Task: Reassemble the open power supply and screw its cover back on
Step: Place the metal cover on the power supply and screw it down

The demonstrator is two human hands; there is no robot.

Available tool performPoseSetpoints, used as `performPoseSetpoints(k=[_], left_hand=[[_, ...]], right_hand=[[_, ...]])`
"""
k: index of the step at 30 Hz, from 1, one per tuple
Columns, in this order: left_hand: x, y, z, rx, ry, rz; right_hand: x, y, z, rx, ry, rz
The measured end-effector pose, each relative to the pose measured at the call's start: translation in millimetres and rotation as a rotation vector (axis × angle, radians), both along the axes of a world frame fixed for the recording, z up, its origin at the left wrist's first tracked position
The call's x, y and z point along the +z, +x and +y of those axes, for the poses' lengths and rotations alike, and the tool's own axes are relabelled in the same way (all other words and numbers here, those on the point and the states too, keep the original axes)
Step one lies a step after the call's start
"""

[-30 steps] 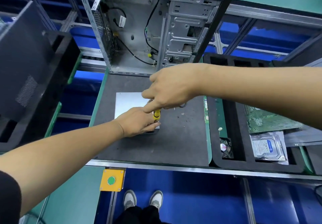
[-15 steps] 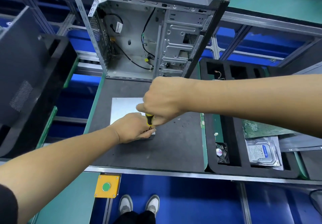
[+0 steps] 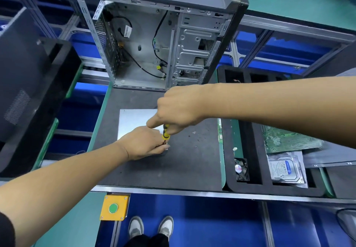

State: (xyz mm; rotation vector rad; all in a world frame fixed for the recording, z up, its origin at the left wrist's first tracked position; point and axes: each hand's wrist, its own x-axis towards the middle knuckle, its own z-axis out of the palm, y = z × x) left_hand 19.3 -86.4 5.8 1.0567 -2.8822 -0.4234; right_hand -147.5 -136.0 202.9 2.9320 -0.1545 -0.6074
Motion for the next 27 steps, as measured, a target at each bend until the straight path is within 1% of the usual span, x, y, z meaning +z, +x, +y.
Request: performPoseSetpoints(k=[3,9,12,14,16,18,21,24,27], left_hand=[[1.6,-0.5,2.2,-0.004,0.002,0.021],[2.1,-1.4,3.6,0.000,-0.100,0.111],[-4.5,-0.6,2.9,0.019,-0.143,0.200],[-5.9,-1.2,3.2,0.020,-0.174,0.226],[-4.2,-0.6,2.9,0.004,-0.216,0.220],[-2.7,-0.9,2.6,-0.003,-0.219,0.216],[-1.6,-2.2,1.7,-0.006,-0.113,0.227],[-5.4,-0.7,0.4,-0.020,-0.130,0.146],[-2.0,-1.7,1.1,0.008,-0.073,0.089]], right_hand=[[-6.0,3.1,4.1,-0.078,0.048,-0.055],[-10.0,9.0,3.8,-0.175,0.049,-0.049],[-16.6,11.4,8.5,-0.235,0.048,-0.046],[-17.4,11.7,9.5,-0.274,0.050,-0.059],[-17.4,10.3,10.3,-0.299,0.066,-0.084],[-20.2,7.5,12.7,-0.319,0.067,-0.088],[-28.1,2.1,17.4,-0.312,0.101,-0.045],[-27.0,-8.3,15.3,-0.322,0.202,-0.080],[-17.2,-30.2,8.3,-0.416,0.209,-0.160]])
